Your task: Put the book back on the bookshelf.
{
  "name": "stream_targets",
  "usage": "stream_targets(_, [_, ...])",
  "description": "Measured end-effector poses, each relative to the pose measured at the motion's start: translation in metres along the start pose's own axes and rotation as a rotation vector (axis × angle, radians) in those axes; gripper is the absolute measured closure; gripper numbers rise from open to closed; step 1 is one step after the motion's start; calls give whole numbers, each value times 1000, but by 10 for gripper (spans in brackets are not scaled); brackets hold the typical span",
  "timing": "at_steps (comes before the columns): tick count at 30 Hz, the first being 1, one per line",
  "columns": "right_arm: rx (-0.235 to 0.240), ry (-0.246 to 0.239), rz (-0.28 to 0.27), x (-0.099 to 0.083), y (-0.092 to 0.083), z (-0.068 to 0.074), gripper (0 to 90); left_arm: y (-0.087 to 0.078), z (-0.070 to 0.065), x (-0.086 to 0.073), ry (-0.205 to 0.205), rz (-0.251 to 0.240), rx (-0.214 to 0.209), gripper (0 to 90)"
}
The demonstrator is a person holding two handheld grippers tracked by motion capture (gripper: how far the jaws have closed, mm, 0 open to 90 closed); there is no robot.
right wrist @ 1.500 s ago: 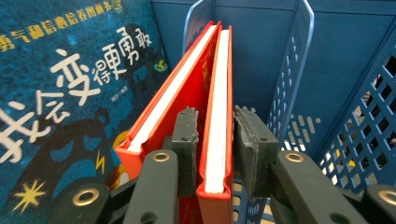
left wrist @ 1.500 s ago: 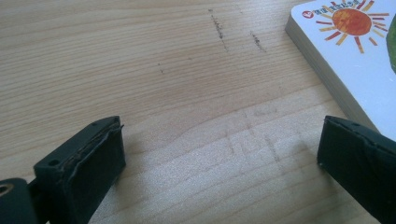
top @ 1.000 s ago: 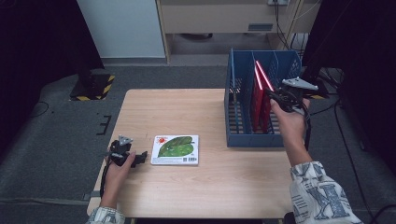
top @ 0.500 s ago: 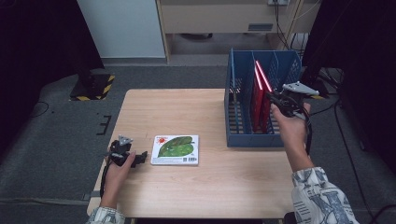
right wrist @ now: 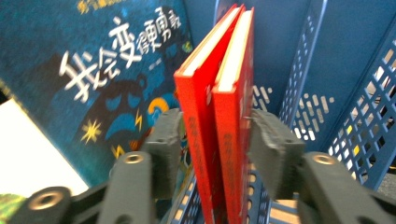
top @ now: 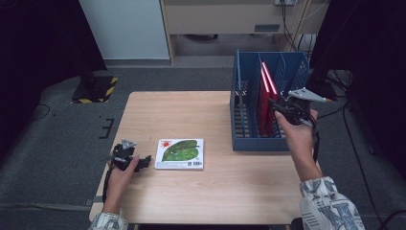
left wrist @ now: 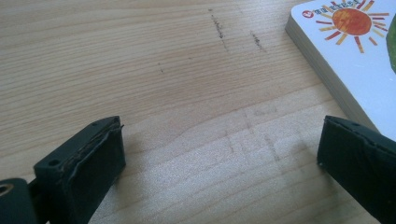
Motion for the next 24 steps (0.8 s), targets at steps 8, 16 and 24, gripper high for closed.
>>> stream_targets(8, [33,-53,17,-26,-4,16,346,0,0,0,2,1,-2,2])
stream_targets(16, [66,-85,43,-63,2,37,250,1,0,1,2,0,-2,1])
stream_targets(24, [104,-106,33,-78,4,50,186,1,0,3,3,-2,1,27])
Point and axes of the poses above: each handheld gripper's, and its own axes: y roughly forward along the jaws, x roughly out of its top, z roughly to its left, the point moved 1 cm from there along y, roughly forward along the jaws, and after that the axes turned 14 degrees about z, right-handed, at the moved point
